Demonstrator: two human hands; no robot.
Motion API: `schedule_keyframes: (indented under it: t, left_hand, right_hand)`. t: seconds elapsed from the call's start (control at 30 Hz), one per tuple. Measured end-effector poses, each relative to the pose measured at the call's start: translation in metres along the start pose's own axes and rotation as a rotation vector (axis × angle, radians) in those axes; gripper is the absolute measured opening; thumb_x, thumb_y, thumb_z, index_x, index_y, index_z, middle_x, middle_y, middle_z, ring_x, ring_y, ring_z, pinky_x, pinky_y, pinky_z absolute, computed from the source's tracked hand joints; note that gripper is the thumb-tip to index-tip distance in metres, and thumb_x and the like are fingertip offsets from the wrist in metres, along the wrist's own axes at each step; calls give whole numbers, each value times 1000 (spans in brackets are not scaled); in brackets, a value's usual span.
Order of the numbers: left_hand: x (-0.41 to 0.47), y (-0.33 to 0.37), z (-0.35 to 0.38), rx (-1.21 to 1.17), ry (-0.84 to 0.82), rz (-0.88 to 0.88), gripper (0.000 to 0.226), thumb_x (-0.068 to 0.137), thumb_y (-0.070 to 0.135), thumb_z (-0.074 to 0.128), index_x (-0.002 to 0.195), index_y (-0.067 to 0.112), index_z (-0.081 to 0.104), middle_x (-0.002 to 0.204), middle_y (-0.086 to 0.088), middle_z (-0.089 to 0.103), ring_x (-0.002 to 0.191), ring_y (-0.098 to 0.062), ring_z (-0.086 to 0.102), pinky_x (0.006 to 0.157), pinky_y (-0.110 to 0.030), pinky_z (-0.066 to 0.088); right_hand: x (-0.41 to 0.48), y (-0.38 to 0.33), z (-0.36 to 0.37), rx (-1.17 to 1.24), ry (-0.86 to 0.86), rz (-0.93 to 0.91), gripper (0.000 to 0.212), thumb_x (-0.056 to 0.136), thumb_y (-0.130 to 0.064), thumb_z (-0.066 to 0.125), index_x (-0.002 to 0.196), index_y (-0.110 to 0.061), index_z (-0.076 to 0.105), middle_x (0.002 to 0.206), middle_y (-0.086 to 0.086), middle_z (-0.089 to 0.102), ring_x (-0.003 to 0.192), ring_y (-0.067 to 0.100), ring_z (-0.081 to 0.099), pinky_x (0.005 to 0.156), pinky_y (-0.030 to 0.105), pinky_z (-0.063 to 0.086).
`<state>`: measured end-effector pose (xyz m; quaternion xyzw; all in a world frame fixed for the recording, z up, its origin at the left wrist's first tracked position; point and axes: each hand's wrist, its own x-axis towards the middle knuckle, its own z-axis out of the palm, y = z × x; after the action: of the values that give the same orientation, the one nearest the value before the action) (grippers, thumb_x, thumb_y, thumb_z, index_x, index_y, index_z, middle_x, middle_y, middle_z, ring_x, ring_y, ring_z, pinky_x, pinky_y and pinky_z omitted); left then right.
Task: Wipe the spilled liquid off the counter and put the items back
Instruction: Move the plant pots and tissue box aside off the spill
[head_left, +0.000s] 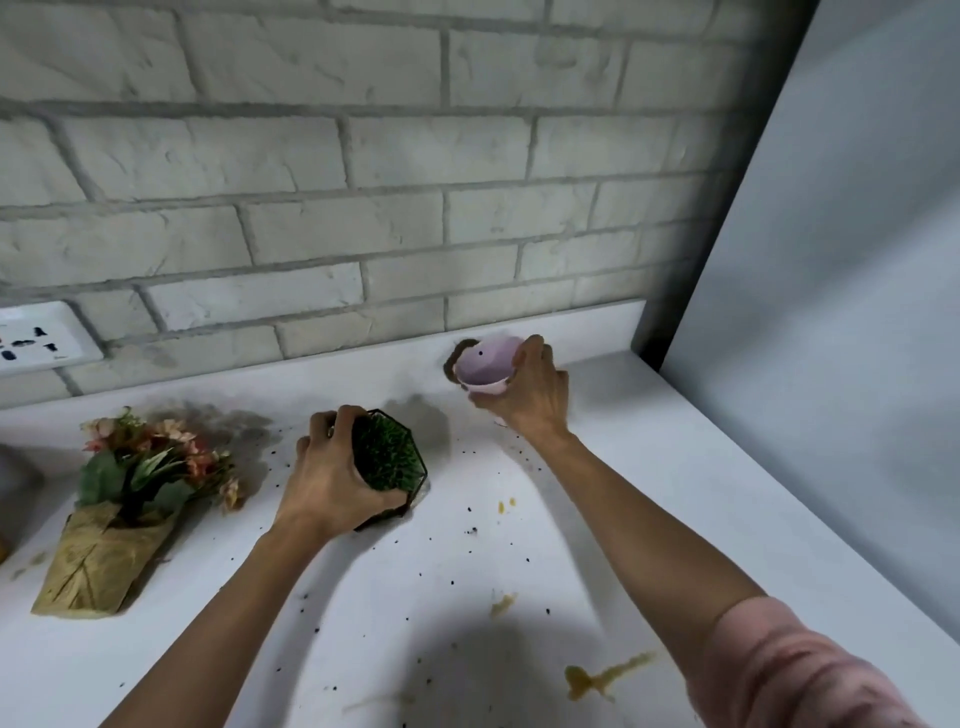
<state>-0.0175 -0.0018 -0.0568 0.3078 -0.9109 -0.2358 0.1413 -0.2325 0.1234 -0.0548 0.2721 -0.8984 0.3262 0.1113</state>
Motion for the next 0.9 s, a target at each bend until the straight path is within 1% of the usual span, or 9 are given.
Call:
schedule_keyframes:
  t: [0.1,0.23,0.4,0.6,0.67,0.73,0.8,0.87,0.9]
  left_hand:
    - [9,17,4,-44,27,30,94,41,47,79,122,31,34,124,-3,36,111,-32,46,86,-44,49]
    - [19,41,14,-90,25,86,93,40,50,77,120,35,32,124,0,36,111,-27,46,86,-41,49]
    - [29,70,30,-131,24,132,91,36,55,73,116,39,33,116,7,36,106,-23,49,85,-37,49]
    - [44,103,47,-149,-11,178,88,37,56,73,115,41,34,109,10,35,103,-19,49,85,-31,47]
    - [50,116,51,-155,-34,192,89,37,56,73,115,42,33,109,10,37,103,-18,47,84,-29,45]
    - [57,128,54,-162,-54,208,90,36,56,73,115,41,34,110,9,38,103,-17,47,84,-29,44]
    - [63,143,59,-171,-78,236,91,36,56,75,116,40,34,110,7,40,102,-16,47,84,-29,44]
    - [66,161,65,-173,-98,270,91,36,56,76,116,39,35,108,7,41,100,-15,48,83,-28,44]
    - [67,170,69,-169,-103,286,91,36,56,76,115,38,35,107,7,42,99,-15,48,81,-27,44]
  right_hand:
    - [16,31,-20,164,92,193,85,44,-52,85,104,-13,39,103,3,53,94,27,60,68,33,48]
    - [34,84,-38,136,139,310,90,44,-56,84,110,-13,39,110,5,56,98,30,61,79,39,54]
    - [50,134,-40,168,152,388,86,46,-52,85,108,-13,39,112,6,54,99,30,60,76,36,50]
    - [64,150,-39,219,94,381,89,48,-47,88,112,-10,38,116,8,50,102,31,58,78,39,51]
    - [57,151,-46,188,120,289,90,48,-45,89,116,-9,40,122,10,43,110,30,50,88,40,47]
    - [46,147,-60,145,173,134,91,52,-49,87,120,-8,43,127,11,39,116,28,39,99,39,37]
    - [31,141,-80,268,57,4,75,66,-51,78,121,-12,47,125,5,45,116,21,43,101,38,39]
    - [14,131,-101,489,-261,16,55,78,-55,62,121,-23,51,119,-1,55,111,13,55,96,40,50]
    - [6,127,-109,575,-425,53,54,79,-60,55,123,-29,51,121,-4,57,112,11,57,94,40,53]
